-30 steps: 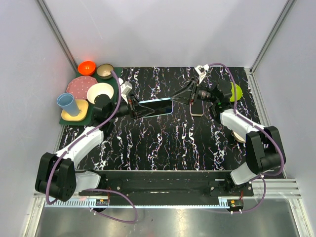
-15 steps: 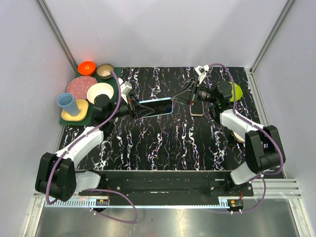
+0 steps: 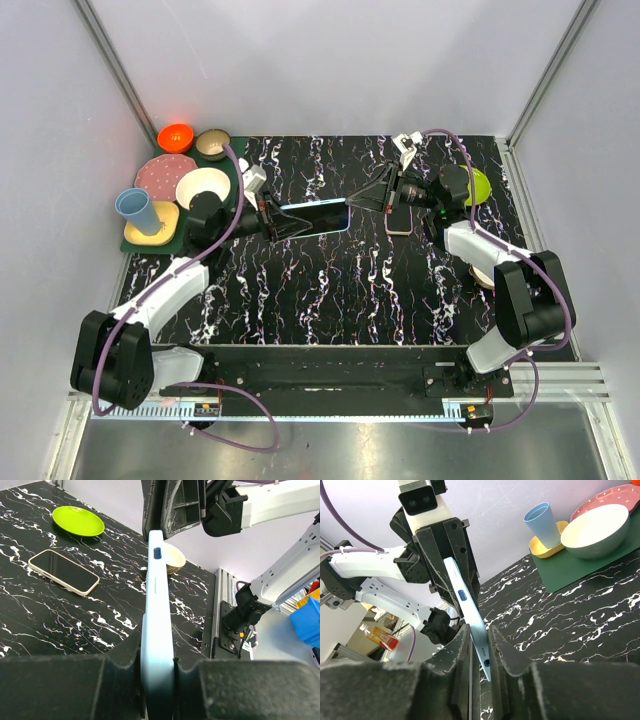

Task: Take the phone out of the phone case
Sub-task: Remove the phone case from the phone.

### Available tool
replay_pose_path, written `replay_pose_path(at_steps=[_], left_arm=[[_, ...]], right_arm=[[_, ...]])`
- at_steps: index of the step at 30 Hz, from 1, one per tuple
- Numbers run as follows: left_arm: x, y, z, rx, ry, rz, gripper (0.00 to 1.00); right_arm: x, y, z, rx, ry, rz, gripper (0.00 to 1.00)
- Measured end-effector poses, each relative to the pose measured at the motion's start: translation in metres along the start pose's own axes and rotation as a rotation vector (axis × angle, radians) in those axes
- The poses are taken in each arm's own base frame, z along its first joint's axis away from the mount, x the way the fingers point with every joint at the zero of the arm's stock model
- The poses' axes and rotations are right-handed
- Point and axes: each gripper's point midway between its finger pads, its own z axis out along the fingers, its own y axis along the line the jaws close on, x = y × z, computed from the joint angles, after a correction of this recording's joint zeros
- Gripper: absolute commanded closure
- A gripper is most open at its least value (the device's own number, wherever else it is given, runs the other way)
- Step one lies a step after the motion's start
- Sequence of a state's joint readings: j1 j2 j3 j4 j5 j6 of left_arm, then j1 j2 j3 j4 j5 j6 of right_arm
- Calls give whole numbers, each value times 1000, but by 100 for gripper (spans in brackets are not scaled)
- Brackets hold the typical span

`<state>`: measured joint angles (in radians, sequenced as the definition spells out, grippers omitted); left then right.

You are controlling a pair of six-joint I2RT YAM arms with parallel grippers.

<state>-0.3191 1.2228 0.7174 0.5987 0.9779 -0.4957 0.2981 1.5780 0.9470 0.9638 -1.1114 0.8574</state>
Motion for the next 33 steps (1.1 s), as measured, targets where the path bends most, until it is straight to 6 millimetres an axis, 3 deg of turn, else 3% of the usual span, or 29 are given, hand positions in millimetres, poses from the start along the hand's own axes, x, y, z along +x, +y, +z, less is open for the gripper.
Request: replay_pose_path(at_steps=[15, 33], left_arm=[[0, -9, -4, 13, -7, 16, 100], [3, -13, -7, 33, -15, 42, 100]], right_arm=[[0, 8, 0, -35, 4, 14, 100], [3, 12, 0, -57, 7, 125, 100]])
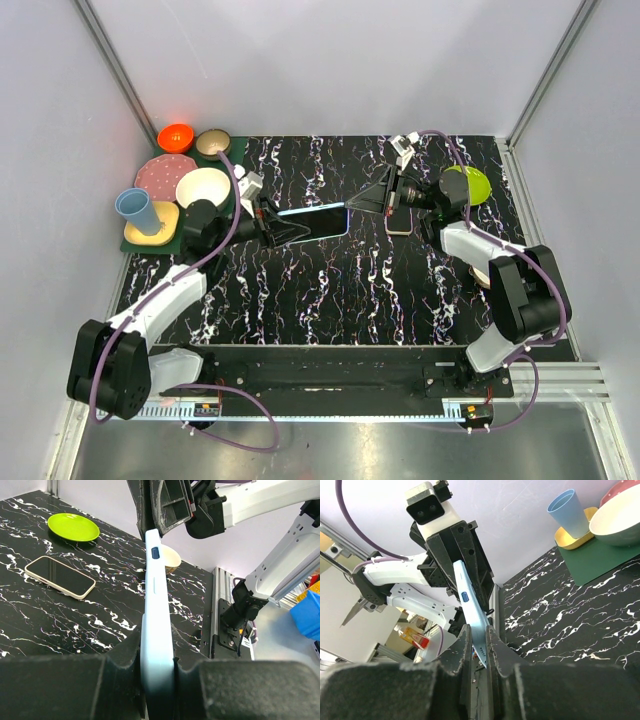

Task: Take the phone out of the phone case
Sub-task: Remove the phone case from the phone.

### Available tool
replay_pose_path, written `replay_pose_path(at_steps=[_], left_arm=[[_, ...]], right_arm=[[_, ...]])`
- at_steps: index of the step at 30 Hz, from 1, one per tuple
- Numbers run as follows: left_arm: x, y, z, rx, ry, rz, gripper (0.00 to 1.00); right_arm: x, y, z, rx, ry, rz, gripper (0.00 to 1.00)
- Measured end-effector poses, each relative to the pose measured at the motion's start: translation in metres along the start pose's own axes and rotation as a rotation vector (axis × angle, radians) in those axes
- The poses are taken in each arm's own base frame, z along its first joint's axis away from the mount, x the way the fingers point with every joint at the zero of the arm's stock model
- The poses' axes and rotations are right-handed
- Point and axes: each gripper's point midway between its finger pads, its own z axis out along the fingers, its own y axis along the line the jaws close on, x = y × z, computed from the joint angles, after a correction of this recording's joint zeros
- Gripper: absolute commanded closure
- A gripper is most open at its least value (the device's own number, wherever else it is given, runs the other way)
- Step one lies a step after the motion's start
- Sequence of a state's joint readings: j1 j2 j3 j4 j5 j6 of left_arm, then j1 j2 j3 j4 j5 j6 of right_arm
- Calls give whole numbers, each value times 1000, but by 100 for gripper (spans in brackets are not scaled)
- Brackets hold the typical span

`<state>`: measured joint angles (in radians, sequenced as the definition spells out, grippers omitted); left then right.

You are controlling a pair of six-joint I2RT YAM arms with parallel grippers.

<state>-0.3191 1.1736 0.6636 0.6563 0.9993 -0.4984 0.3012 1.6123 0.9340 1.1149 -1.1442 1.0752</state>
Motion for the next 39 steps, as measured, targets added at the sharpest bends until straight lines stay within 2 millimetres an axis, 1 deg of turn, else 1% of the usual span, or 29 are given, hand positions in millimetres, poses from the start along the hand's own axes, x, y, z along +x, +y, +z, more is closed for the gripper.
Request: replay_pose_path(at_steps=[13, 20, 28, 39], left_arm=[[1, -2, -2, 5, -8, 11, 100], [-2, -4, -2, 10, -19, 26, 100], [2, -5, -3, 19, -22, 32, 100], [3, -8, -4, 33, -36, 38, 100]], right_arm=[[2, 1, 1, 4, -23, 110, 100], [-1, 3, 1, 5, -51, 167, 100], [0, -3, 2, 16, -66, 230, 100], [2, -4, 4, 20, -70, 245, 100]])
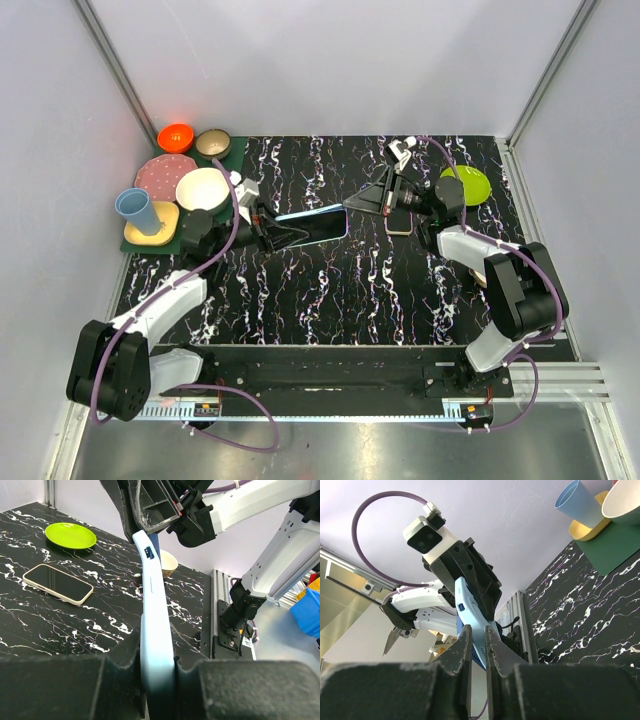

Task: Take the phone out of the phone case
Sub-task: Remove the phone case from the phone.

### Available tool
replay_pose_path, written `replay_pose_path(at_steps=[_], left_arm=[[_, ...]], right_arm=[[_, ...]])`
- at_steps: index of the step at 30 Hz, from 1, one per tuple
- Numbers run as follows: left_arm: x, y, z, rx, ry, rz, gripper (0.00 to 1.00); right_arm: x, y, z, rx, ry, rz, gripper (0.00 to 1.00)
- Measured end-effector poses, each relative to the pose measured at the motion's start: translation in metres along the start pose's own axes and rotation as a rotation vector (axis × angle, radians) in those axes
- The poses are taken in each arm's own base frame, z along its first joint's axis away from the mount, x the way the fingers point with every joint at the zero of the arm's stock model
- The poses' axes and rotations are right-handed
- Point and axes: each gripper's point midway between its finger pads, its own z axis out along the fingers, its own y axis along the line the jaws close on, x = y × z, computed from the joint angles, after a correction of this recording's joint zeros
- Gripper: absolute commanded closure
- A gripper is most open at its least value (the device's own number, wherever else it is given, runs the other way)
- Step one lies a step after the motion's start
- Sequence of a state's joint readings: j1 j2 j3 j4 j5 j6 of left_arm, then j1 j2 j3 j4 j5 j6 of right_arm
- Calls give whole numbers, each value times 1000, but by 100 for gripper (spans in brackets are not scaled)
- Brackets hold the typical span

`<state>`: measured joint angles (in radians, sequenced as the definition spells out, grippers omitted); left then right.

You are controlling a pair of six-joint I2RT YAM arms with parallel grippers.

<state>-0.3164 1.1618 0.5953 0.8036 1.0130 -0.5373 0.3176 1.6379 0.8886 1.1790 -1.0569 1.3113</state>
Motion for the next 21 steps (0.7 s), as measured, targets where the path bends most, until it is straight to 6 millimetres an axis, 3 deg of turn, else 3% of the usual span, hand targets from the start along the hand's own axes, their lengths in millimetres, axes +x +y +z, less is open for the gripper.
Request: replay_pose_path(at_steps=[17, 18, 19, 21], left_arm=[[4, 3, -4, -11, 4, -33, 100], [4, 3, -5, -12, 3, -33, 100], [4, 3, -5, -12, 3, -32, 100], [4, 3, -5, -13, 1, -31, 100]], right_arm=[[6, -13, 8, 36, 14, -44, 100], [6, -13, 8, 35, 13, -53, 97], [5, -12, 9, 34, 14, -59, 85], [5, -11, 9, 30, 18, -78, 70]])
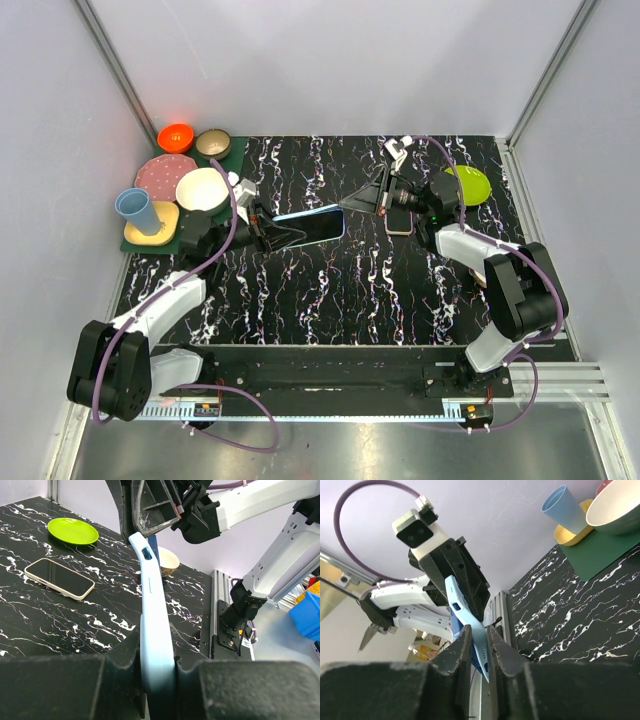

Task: Take the phone out of the phone case
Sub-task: Remove the phone case from the phone.

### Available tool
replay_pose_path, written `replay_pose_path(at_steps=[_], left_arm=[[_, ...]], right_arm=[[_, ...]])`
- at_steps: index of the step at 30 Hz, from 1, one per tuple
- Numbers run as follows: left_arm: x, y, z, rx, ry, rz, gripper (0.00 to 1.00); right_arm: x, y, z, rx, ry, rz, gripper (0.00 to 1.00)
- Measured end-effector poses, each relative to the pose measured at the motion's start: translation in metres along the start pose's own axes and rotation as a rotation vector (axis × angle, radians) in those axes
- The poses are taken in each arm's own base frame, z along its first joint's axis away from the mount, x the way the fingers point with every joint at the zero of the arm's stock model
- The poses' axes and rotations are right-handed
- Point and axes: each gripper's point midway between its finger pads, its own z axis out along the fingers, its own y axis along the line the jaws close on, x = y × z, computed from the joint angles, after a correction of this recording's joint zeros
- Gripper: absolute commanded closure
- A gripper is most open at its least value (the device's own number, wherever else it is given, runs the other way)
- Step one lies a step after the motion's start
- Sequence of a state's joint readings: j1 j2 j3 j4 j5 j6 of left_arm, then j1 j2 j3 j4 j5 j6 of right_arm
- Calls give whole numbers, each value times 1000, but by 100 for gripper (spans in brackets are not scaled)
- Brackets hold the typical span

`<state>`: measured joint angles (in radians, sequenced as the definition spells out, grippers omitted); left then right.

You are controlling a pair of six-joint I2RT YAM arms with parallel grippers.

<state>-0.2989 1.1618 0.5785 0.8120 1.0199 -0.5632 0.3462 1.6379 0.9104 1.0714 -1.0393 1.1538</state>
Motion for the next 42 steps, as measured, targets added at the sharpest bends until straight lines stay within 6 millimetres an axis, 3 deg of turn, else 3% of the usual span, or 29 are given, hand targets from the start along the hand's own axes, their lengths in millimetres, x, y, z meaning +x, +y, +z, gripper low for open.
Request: replay_pose_path(at_steps=[1, 2, 6, 12, 18, 24, 27, 35, 42], left_arm=[[0, 0, 0, 0, -1, 1, 100], [0, 0, 0, -2, -1, 0, 100], [-1, -4, 1, 17, 1, 22, 100], [-2, -18, 3, 68, 5, 58, 100], [0, -23, 3, 88, 15, 59, 100], [0, -22, 3, 88, 16, 58, 100], [0, -22, 3, 88, 16, 58, 100], [0, -23, 3, 91, 18, 57, 100], [1, -23, 3, 89, 20, 52, 100]], right_arm=[[0, 1, 0, -3, 4, -12, 60], [0, 2, 0, -7, 9, -22, 56], [1, 9, -1, -19, 30, -89, 46], [-9, 30, -11, -26, 22, -211, 44], [-19, 55, -26, -6, 28, -431, 43], [-16, 74, -34, 14, 126, -684, 43], [-12, 68, -39, 42, 176, -768, 42], [27, 28, -54, 78, 299, -827, 41], [66, 17, -40, 24, 398, -880, 44]])
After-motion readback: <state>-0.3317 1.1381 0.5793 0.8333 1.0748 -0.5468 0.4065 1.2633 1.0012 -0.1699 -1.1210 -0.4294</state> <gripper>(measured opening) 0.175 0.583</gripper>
